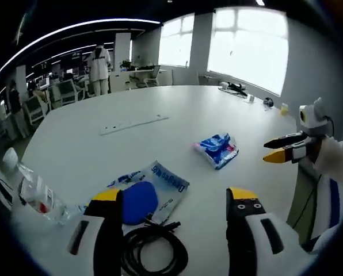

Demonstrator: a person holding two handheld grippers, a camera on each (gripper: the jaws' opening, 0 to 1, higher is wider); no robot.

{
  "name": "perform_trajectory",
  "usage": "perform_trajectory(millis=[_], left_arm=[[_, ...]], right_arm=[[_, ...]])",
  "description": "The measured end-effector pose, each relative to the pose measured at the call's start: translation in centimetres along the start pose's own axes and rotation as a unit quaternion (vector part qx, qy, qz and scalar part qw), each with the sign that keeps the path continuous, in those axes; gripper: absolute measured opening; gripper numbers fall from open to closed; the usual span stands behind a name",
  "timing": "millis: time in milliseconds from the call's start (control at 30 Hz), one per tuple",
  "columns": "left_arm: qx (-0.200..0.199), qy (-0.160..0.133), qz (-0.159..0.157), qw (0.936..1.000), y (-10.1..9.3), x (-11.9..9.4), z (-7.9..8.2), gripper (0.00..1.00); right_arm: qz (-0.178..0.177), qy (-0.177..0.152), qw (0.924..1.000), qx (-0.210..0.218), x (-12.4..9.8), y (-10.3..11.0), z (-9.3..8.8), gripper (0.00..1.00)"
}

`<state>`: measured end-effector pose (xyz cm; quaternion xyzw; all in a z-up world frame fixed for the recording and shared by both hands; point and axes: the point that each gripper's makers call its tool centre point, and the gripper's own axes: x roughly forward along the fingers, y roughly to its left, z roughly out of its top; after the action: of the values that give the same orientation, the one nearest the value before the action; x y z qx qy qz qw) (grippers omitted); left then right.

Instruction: Arrange the tabletop items into an orderly group along one side of the table until the central work area is clear of visible clutter.

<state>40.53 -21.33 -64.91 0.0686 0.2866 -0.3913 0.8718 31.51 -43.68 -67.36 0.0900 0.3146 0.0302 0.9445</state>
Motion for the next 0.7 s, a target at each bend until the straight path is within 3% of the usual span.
perform_trajectory(millis=[367,700], left_arm=[[-0.029,0.004,0.044,0.9986,5.1,-4.9,-3.7,0.73],[-0.051,0.01,0.06,0.9969,6.5,-5.9,-4.8,0.73]], right_arm=[[0.043,0.023,0.9982,-0.034,2.3,4.6,-0.8,0.63],[0.068,0.029,0.9966,-0.036,4.1,6.5,-0.2,0.61]])
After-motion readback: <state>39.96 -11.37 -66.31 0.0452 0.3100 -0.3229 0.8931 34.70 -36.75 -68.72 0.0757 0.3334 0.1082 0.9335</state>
